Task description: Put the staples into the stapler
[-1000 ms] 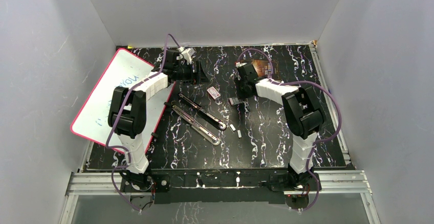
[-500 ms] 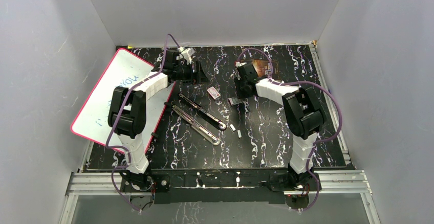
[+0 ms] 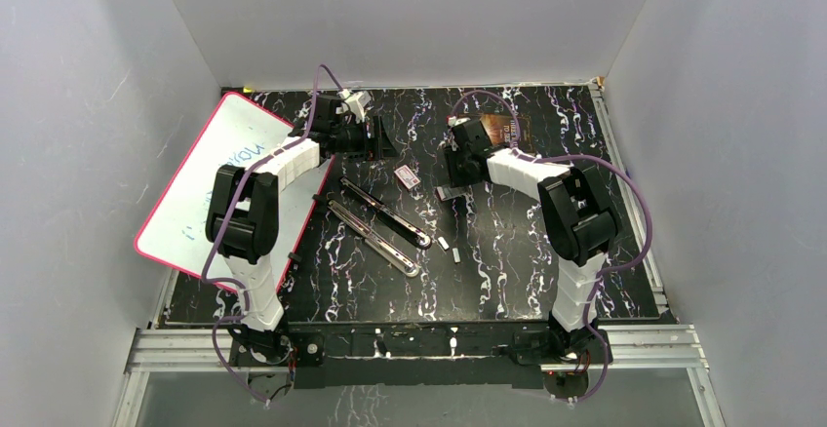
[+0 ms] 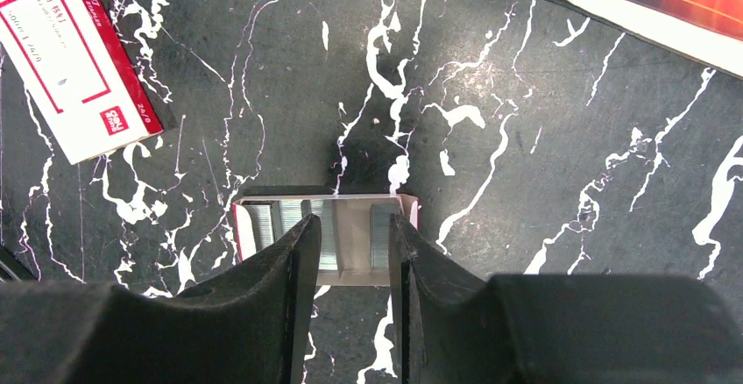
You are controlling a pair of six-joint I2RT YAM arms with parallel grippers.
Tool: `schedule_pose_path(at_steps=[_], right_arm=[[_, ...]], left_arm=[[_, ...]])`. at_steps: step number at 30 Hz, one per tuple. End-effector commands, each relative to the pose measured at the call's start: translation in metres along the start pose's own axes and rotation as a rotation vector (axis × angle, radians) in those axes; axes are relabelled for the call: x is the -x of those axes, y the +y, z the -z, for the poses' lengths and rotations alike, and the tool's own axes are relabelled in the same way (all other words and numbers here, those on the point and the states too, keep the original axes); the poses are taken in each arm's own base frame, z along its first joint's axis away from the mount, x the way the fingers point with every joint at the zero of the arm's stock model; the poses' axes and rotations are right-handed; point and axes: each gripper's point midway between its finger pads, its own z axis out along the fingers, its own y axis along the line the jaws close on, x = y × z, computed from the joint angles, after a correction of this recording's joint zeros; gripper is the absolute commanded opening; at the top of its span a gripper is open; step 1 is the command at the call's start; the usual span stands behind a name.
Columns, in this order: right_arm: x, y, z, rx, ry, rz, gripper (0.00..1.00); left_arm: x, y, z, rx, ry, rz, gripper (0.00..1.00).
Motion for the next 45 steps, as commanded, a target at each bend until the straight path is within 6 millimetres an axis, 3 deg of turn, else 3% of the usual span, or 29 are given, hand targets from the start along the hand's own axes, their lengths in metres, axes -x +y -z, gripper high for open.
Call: schedule_pose_path(at_steps=[1, 15, 45], right_arm=[[0.031, 0.011, 0.014, 0.031, -0.081, 0.008, 0.43], [0.022, 0.009, 0.005, 0.02, -0.049, 0.013, 0.36], [0.002, 0.007, -0.006, 0.002, 0.016, 0.027, 0.36]], left_arm=[[0.019, -0.021, 0.021, -0.037, -0.05, -0.039, 0.76], [0.019, -0.02, 0.021, -0.035, -0.049, -0.036, 0.76], [0.019, -0.021, 0.022, -0.035, -0.052, -0.038, 0.76]])
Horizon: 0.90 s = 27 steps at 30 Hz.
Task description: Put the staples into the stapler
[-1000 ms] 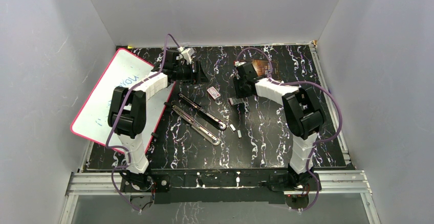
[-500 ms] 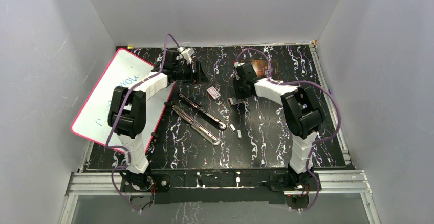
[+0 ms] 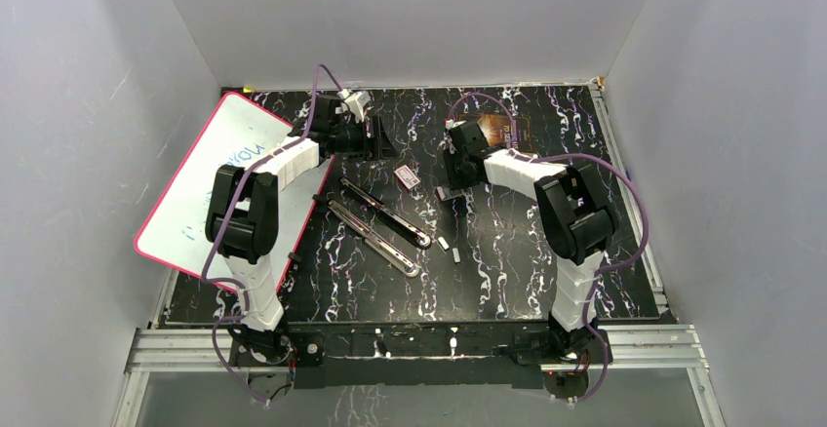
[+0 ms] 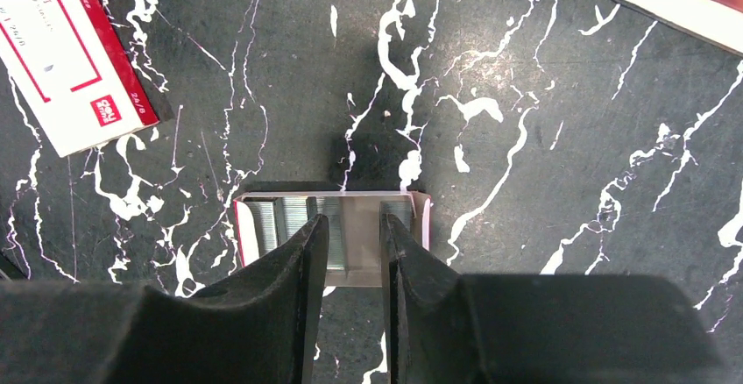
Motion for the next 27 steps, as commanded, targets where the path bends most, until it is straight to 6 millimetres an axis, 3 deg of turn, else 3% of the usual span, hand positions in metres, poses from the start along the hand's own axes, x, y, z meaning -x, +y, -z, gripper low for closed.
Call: schedule_pose_path(at_steps=[1, 8, 27], right_arm=[[0.008, 0.0021, -0.0024, -0.003, -0.003, 0.015, 0.36], [0.0044, 0.002, -0.004, -0.007, 0.009, 0.02, 0.31], [0.0117, 0.0064, 0.0003, 0.012, -0.011, 0.025, 0.0]], left_arm=[[0.0187, -0.0212, 0.021, -0.035, -0.05, -0.039, 0.76], [0.0191, -0.0213, 0.0214, -0.036, -0.051, -0.038, 0.76], [0.0199, -0.0199, 0.0218, -0.033, -0.053, -0.036, 0.76]])
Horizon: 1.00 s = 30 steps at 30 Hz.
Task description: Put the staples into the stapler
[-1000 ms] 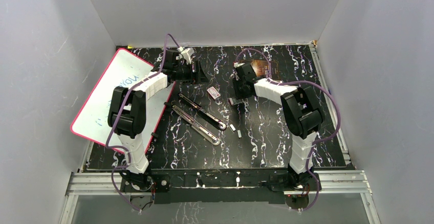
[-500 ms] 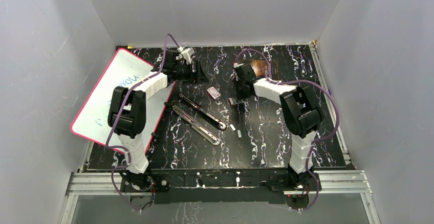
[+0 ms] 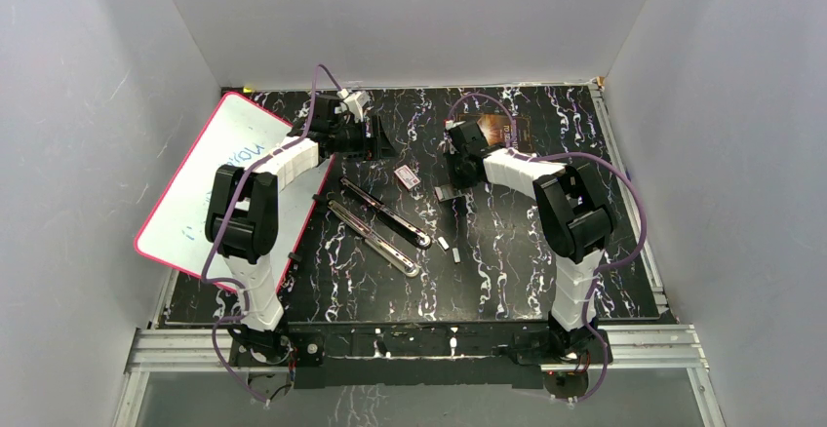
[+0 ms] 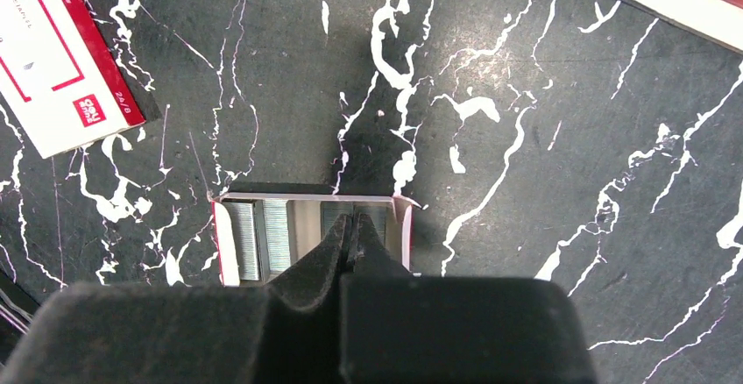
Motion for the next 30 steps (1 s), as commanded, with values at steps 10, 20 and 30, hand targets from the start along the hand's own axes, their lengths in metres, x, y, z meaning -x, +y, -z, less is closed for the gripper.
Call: schedule_pose_path(at_steps=[10, 20, 30], right_arm=[[0.051, 0.015, 0.033, 0.047, -0.145, 0.011, 0.0], [0.051, 0.012, 0.049, 0.038, -0.157, 0.014, 0.0], [0.02, 0.019, 0.087, 0.034, -0.14, 0.08, 0.0]], left_arm=[[0.019, -0.021, 0.021, -0.038, -0.051, -0.036, 0.76], [0.02, -0.022, 0.022, -0.038, -0.054, -0.036, 0.76], [0.023, -0.022, 0.025, -0.029, -0.063, -0.046, 0.76]])
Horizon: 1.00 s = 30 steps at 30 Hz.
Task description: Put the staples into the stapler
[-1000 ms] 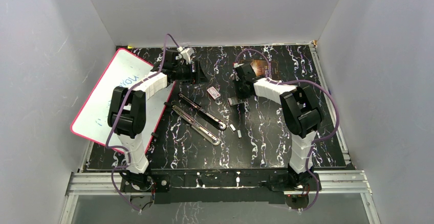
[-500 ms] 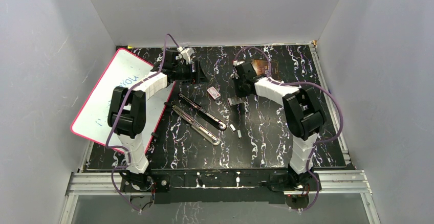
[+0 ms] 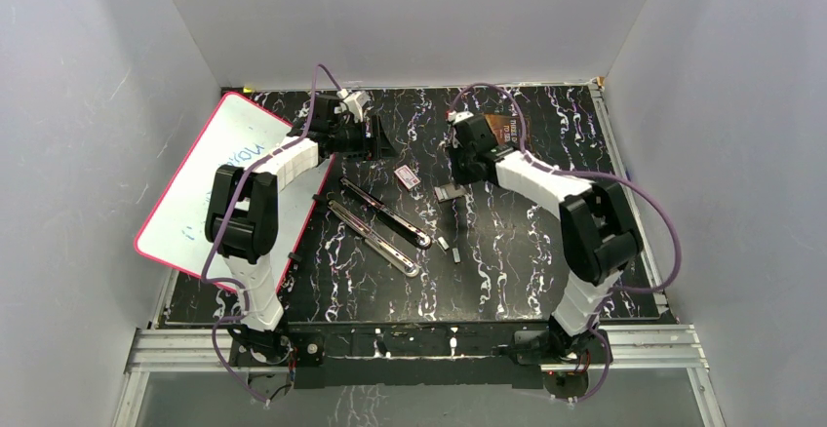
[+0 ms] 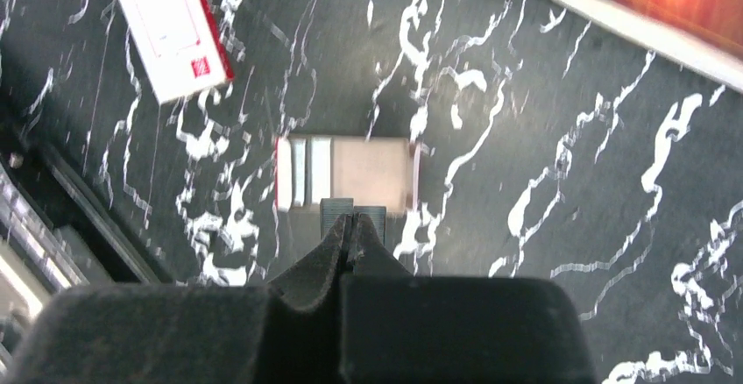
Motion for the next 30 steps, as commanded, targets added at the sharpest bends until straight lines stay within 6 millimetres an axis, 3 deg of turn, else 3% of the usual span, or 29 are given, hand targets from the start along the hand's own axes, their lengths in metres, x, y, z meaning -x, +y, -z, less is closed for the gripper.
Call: schedule_pose_path(at_steps=[1, 10, 15, 17, 20, 23, 30], right_arm=[[-0.009, 0.011, 0.041, 0.011, -0.032, 0.061, 0.0], [-0.091, 0.045, 0.091, 0.114, 0.026, 0.154, 0.0], [-0.127, 0.077, 0.107, 0.212, 0.037, 0.226, 0.0], [-0.14, 0.089, 0.108, 0.246, 0.04, 0.259, 0.0], [-0.156, 0.108, 0.108, 0.287, 0.04, 0.329, 0.0], [-0.167, 0.124, 0.105, 0.306, 0.046, 0.404, 0.0], [-0.189, 0.146, 0.086, 0.312, 0.092, 0.543, 0.01]], left_arm=[[0.024, -0.023, 0.026, -0.027, -0.069, -0.052, 0.76], [0.041, -0.037, 0.057, 0.02, -0.166, -0.103, 0.77], [0.033, -0.043, 0.086, 0.086, -0.223, -0.063, 0.79], [0.027, -0.043, 0.102, 0.122, -0.261, -0.051, 0.8], [0.02, -0.037, 0.125, 0.202, -0.328, -0.013, 0.97], [0.015, -0.033, 0.149, 0.261, -0.39, 0.001, 0.98], [0.0, -0.027, 0.175, 0.345, -0.418, -0.001, 0.98]])
